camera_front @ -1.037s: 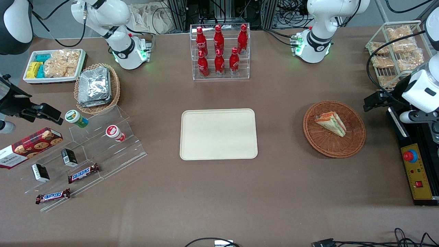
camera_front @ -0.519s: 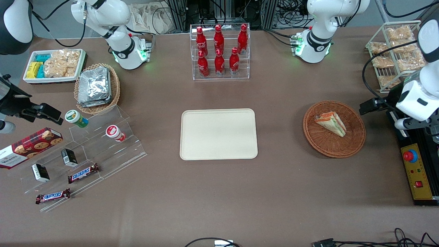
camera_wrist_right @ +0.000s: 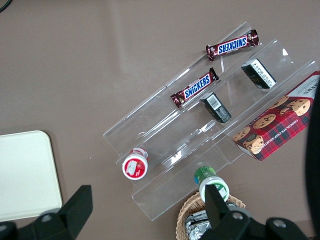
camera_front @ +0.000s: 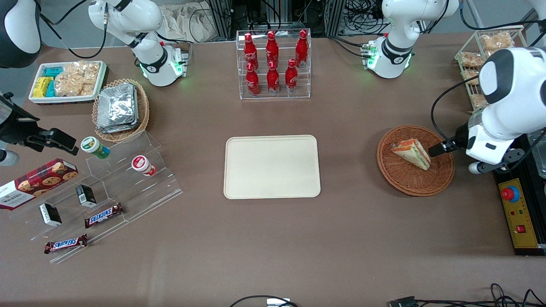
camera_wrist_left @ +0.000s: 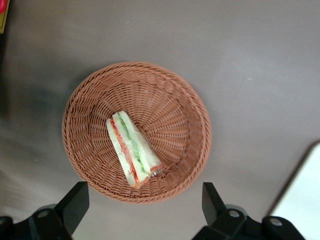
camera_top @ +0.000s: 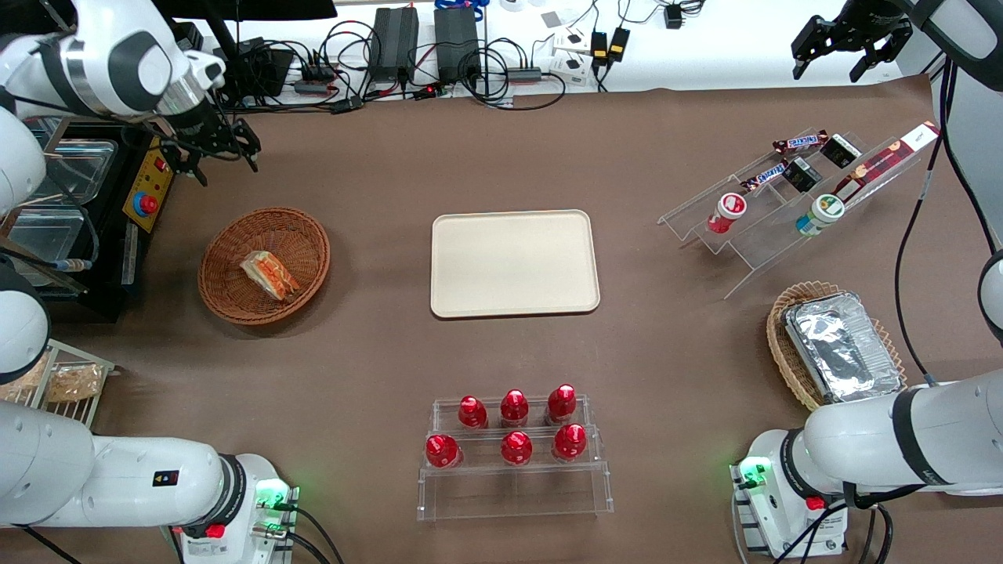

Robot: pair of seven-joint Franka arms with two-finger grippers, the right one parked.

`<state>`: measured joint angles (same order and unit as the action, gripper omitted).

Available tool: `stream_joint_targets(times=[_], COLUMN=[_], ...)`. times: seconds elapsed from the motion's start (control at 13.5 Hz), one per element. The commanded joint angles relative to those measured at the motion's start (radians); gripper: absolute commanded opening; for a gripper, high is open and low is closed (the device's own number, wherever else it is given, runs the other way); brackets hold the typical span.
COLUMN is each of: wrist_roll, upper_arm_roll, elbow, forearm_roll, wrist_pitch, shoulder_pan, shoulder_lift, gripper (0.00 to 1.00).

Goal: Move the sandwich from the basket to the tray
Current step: 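Lower the open left gripper around the sandwich in the basket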

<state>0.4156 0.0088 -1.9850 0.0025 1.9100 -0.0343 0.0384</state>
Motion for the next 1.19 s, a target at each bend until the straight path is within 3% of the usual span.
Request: stream_joint_targets(times=[0.0,0.3,1.11], wrist_roll=[0.136,0.311,0.393], upper_arm_roll=[-0.01,-0.036,-0.032], elbow=[-0.118,-0.216,-0.419], forearm_roll=[0.05,0.109,0.111], wrist_pitch=[0.087,0.187,0.437], shoulder_pan=[-0.019,-0.024,-0.01], shoulder_lift=[-0.048,-0.037,-0.008], gripper=[1.0,1.0,1.0])
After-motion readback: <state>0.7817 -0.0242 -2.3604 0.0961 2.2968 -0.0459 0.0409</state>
